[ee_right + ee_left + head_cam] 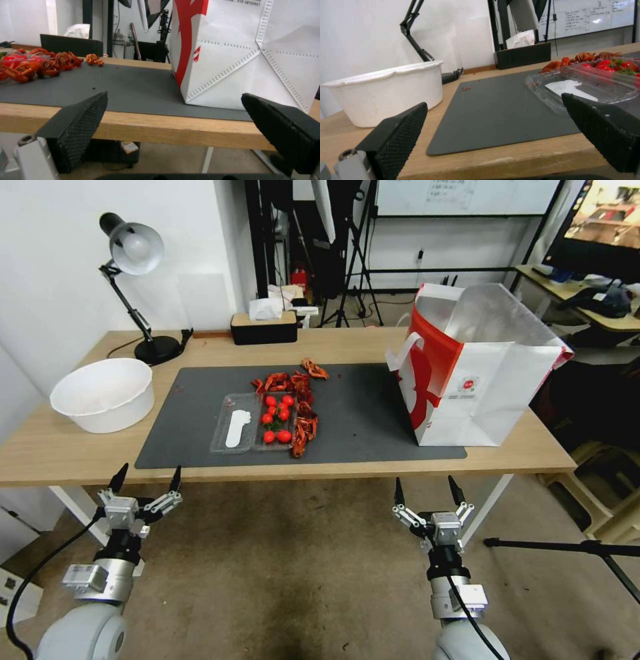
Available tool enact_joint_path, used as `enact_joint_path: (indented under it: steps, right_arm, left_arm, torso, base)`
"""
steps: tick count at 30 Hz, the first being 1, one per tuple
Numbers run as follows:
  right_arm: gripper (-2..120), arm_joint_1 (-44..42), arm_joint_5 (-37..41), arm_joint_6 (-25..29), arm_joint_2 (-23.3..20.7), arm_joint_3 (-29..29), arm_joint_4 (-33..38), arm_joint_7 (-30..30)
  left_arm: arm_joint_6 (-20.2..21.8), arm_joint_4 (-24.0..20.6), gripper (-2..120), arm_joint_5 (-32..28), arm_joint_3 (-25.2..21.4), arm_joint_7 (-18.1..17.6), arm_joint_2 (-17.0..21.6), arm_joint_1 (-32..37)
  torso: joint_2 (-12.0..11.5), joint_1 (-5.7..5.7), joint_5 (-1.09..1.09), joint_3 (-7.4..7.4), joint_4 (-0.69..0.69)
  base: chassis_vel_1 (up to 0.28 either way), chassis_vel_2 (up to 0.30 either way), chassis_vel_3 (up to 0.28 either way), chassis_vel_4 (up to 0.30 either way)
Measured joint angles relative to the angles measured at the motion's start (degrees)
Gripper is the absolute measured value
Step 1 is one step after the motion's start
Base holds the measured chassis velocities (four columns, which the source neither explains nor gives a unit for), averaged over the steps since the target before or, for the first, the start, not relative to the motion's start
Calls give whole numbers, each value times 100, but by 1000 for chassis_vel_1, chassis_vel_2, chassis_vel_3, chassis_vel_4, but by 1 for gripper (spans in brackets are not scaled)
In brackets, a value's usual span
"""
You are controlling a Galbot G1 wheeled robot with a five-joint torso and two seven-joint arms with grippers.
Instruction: Pick up the trash from the table and place it into the takeout bag.
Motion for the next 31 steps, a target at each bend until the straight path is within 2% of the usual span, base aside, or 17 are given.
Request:
enact_joint_path:
  steps: [31]
  right_arm:
    - [100, -68, -7, 17, 6, 10, 35, 23]
  left_arm:
    - [89, -104, 100, -212, -1, 12, 84, 92]
  torso:
    - [-1, 0, 0, 0, 0]
  base:
    - [0, 0, 0, 0]
